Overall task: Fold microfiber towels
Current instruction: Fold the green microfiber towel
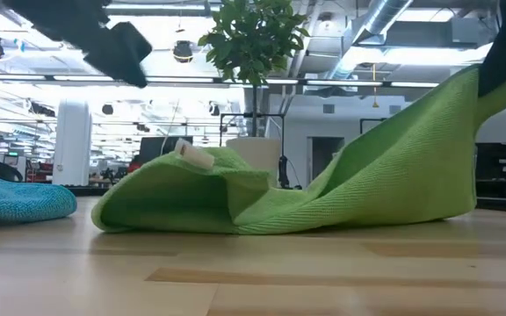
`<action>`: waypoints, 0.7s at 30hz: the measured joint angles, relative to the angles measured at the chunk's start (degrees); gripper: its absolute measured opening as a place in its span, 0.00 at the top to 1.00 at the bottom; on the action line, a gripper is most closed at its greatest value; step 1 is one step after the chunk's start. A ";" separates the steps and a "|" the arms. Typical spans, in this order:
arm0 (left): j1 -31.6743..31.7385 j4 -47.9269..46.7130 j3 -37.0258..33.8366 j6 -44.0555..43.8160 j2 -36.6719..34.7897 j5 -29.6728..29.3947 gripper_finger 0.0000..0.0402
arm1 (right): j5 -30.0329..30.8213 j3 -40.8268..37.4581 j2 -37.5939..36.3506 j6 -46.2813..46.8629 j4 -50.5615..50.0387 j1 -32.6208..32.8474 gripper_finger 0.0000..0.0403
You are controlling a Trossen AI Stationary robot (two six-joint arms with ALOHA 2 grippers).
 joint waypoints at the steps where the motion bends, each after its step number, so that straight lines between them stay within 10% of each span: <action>1: -0.53 1.86 0.02 0.49 0.48 -0.45 0.47 | 0.00 0.00 0.00 0.78 0.04 -0.02 0.95; 8: -6.82 13.87 0.79 10.49 9.27 -3.74 0.52 | 0.06 0.00 0.00 4.87 0.77 -0.42 0.95; 21: -8.74 6.11 23.20 15.35 30.95 -11.47 0.47 | 0.37 0.00 0.00 3.99 3.17 -0.44 0.94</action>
